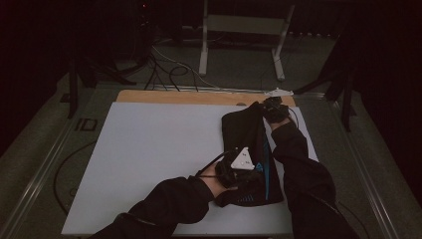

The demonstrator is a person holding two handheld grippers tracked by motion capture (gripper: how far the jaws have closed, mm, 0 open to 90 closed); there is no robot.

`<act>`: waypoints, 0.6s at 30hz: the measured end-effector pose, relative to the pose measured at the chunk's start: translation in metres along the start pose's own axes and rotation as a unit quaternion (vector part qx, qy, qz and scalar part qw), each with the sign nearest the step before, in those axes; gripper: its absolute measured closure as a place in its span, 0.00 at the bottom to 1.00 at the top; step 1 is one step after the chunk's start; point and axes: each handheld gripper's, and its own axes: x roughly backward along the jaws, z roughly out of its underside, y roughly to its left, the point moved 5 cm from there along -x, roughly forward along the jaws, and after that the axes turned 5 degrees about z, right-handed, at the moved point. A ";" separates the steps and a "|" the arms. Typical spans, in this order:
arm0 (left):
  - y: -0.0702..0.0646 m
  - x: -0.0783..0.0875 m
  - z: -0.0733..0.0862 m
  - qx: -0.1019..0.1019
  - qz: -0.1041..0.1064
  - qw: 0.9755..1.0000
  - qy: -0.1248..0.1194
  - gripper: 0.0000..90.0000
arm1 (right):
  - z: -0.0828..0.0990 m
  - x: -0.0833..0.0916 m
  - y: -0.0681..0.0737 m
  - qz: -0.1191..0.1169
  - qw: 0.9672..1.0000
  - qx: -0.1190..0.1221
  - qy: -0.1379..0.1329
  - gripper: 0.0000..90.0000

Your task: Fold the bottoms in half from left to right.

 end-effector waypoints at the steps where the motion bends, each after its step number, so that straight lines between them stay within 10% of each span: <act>1: 0.000 -0.003 0.000 -0.001 0.000 1.000 0.002 0.95 | 0.001 -0.001 0.000 -0.002 1.000 0.000 0.001 1.00; 18: 0.006 -0.035 0.010 0.004 0.007 1.000 0.030 0.95 | 0.028 -0.024 -0.006 0.001 1.000 0.003 0.029 1.00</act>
